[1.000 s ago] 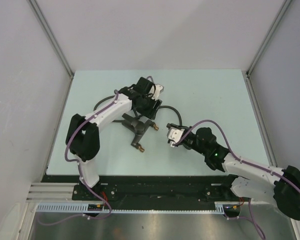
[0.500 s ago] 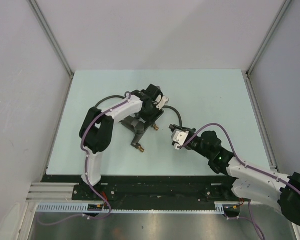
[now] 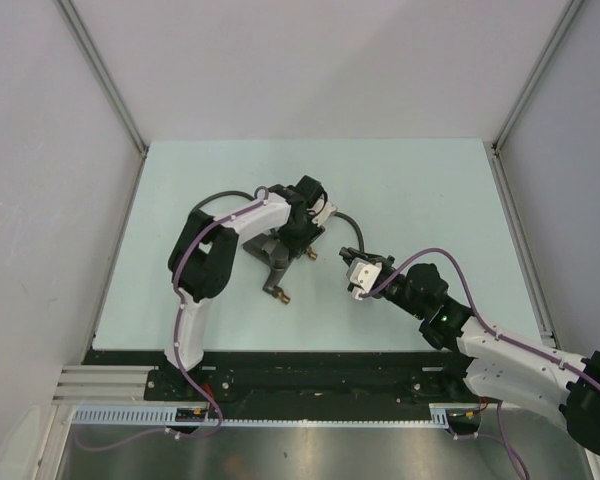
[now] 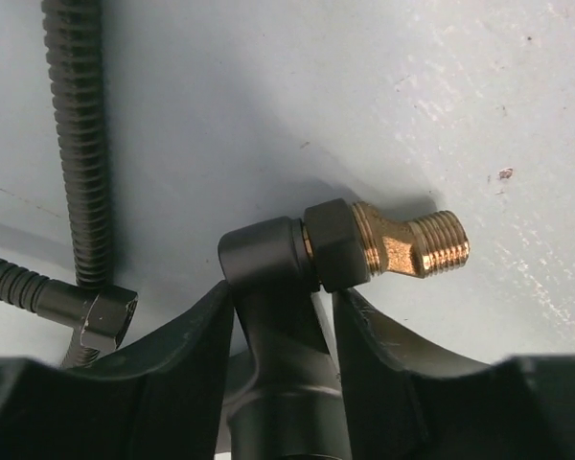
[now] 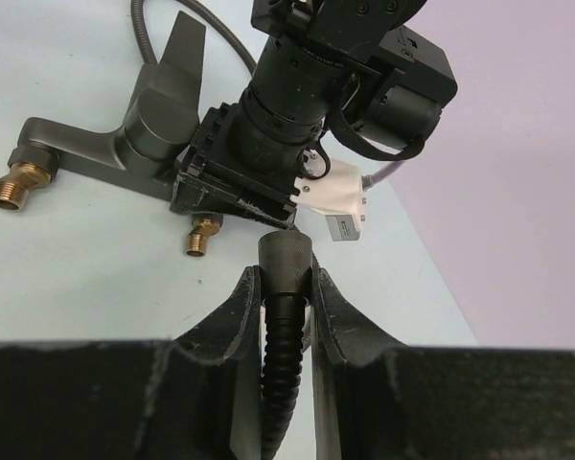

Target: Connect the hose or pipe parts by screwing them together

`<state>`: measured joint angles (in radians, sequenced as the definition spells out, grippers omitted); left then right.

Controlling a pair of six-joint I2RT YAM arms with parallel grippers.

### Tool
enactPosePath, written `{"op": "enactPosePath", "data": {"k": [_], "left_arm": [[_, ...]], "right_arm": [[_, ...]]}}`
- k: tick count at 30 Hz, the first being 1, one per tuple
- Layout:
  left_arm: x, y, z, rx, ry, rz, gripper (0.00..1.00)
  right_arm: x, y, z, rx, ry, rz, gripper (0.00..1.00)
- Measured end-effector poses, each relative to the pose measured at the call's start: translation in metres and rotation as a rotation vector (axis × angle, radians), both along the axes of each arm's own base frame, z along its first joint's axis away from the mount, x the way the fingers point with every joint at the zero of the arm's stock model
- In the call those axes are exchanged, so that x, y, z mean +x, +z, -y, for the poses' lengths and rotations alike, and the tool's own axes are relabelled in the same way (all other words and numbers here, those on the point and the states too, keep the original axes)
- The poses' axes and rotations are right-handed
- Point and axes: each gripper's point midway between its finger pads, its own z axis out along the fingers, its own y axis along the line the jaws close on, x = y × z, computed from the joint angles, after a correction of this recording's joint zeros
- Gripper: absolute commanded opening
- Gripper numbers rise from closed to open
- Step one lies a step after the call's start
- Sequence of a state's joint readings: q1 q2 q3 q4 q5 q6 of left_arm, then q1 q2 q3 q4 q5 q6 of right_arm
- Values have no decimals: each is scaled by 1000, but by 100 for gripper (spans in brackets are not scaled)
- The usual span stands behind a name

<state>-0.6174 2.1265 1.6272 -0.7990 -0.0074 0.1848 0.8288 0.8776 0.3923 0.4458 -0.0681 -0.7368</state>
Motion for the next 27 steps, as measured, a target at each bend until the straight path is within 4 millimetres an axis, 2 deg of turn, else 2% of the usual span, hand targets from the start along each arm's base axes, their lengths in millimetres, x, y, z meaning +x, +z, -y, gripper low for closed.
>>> {"op": "enactPosePath", "data": {"k": [1, 3, 4, 8, 11, 16, 22, 27], "left_arm": [[1, -1, -1, 5, 2, 2, 30], [0, -1, -1, 2, 12, -2, 13], [-1, -1, -2, 1, 13, -11, 1], [-3, 0, -6, 16, 25, -14, 0], [-2, 1, -11, 9, 48, -12, 0], [0, 5, -25, -20, 145, -7, 0], [-12, 14, -43, -53, 262, -12, 0], [-19, 33, -42, -111, 301, 19, 0]], "right_arm": [[0, 0, 0, 0, 0, 0, 0], [0, 0, 0, 0, 1, 0, 0], [0, 0, 0, 0, 1, 0, 0], [1, -3, -2, -6, 1, -6, 0], [5, -15, -5, -32, 0, -23, 0], [15, -48, -13, -104, -2, -63, 0], [31, -80, -21, -175, -10, -80, 0], [45, -112, -29, -246, -12, -90, 0]]}}
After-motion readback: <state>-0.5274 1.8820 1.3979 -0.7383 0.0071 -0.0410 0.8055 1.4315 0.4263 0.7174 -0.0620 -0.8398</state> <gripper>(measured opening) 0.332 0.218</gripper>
